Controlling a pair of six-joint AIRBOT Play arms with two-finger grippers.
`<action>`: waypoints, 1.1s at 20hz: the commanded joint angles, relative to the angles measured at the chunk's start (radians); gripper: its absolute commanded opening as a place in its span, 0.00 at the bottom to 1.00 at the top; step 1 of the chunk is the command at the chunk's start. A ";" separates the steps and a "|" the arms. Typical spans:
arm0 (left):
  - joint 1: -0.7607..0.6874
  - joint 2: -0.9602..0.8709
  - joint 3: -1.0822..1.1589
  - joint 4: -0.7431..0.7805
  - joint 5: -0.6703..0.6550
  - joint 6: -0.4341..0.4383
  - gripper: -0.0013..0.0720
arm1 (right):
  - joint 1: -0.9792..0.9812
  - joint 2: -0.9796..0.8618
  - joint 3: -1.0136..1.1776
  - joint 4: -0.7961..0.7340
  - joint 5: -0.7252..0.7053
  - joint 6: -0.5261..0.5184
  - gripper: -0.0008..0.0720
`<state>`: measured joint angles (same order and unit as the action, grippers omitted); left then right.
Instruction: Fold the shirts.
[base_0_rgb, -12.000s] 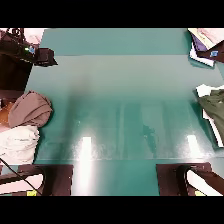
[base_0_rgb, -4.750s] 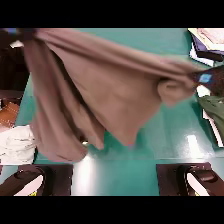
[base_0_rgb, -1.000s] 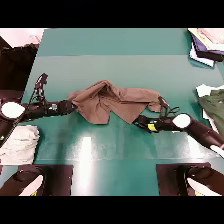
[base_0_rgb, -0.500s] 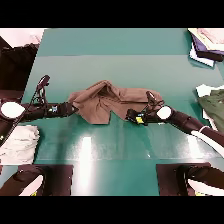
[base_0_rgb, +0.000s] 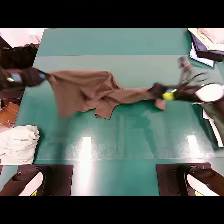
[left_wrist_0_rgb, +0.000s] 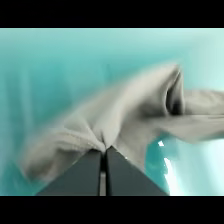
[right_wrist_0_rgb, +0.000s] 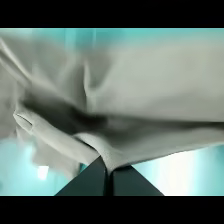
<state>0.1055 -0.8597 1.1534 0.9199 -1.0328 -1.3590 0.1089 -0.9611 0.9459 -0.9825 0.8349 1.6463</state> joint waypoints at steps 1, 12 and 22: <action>0.040 0.001 0.166 0.013 -0.032 0.008 0.05 | -0.196 0.127 0.135 -0.068 0.159 -0.027 0.04; 0.040 0.001 0.731 -0.011 -0.031 0.006 0.05 | -0.427 0.229 0.636 -0.068 0.244 -0.105 0.04; 0.040 0.011 1.103 -0.201 -0.061 0.006 0.05 | -0.647 0.141 1.147 -0.066 0.562 -0.111 0.04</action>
<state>0.1448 -0.8478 2.2265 0.7990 -1.0870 -1.3529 -0.4747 -0.7624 1.9472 -1.0477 1.2331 1.5364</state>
